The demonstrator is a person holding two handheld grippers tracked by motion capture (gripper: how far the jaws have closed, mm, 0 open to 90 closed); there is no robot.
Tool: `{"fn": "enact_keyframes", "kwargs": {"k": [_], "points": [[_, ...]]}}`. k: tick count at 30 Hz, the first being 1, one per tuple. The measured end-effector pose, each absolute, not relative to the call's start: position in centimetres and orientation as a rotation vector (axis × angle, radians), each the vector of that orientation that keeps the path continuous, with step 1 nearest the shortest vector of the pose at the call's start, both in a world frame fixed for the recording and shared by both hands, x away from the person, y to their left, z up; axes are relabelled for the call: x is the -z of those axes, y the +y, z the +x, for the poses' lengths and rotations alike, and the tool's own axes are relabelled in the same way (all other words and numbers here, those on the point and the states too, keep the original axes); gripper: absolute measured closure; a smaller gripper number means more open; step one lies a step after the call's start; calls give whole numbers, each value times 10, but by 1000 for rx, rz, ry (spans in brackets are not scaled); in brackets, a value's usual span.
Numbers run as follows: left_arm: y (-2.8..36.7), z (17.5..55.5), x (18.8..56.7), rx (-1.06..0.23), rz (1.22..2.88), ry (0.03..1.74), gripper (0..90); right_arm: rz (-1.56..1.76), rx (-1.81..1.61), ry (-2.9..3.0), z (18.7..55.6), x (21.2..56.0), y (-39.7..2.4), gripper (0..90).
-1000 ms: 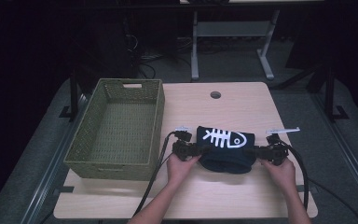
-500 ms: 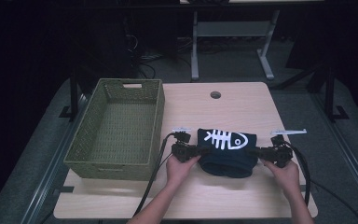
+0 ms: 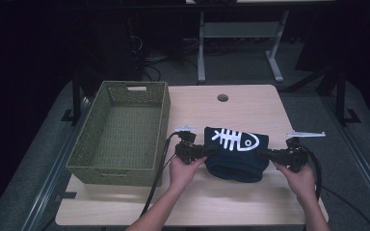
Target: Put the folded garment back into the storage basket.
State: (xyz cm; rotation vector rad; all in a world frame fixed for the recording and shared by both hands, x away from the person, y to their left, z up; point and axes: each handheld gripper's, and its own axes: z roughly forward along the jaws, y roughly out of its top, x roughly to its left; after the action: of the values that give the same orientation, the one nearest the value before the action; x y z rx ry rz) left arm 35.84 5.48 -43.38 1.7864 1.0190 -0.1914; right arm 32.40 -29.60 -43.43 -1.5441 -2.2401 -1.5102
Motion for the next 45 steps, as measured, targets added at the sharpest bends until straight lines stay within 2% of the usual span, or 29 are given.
{"fn": "enact_keyframes", "kwargs": {"k": [19, 45], "points": [[70, 352, 391, 123, 1775, 974, 706, -1458, 1597, -2206, 324, 399, -287, 712], [106, 356, 356, 92, 1764, 971, 707, -1365, 1641, -2200, 333, 360, -255, 719]]}}
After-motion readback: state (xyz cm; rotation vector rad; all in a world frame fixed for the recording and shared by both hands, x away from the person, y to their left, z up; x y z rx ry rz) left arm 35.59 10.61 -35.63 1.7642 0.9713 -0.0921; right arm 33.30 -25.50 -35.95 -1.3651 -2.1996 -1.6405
